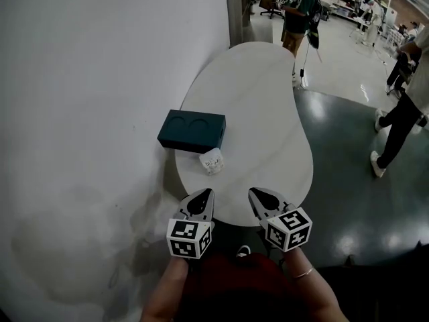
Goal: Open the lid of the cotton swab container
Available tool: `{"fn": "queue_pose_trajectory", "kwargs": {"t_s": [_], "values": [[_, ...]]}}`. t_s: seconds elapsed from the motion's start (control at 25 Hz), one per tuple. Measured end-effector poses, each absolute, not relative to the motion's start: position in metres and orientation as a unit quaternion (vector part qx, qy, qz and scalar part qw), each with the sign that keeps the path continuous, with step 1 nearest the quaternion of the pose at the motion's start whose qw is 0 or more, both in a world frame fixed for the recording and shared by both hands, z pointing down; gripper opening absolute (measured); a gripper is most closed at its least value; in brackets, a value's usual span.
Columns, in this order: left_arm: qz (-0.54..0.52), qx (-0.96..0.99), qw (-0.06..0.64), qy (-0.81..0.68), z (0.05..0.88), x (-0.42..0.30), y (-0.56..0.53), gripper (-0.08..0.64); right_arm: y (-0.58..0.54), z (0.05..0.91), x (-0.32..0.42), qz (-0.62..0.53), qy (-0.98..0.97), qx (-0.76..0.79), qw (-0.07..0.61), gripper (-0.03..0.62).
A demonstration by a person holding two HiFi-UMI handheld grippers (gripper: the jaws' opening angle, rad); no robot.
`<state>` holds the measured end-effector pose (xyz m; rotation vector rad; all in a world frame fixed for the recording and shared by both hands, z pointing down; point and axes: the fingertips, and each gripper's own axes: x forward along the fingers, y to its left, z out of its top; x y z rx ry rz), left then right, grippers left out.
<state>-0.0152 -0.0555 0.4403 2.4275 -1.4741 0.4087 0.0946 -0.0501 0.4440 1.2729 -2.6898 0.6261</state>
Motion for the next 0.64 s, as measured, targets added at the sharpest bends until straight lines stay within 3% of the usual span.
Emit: {"fn": "queue_pose_trajectory", "kwargs": {"t_s": [0.64], "values": [[0.129, 0.841, 0.138, -0.507, 0.446, -0.031, -0.044, 0.025, -0.044, 0.446, 0.081, 0.192, -0.869, 0.453, 0.054, 0.015]]}}
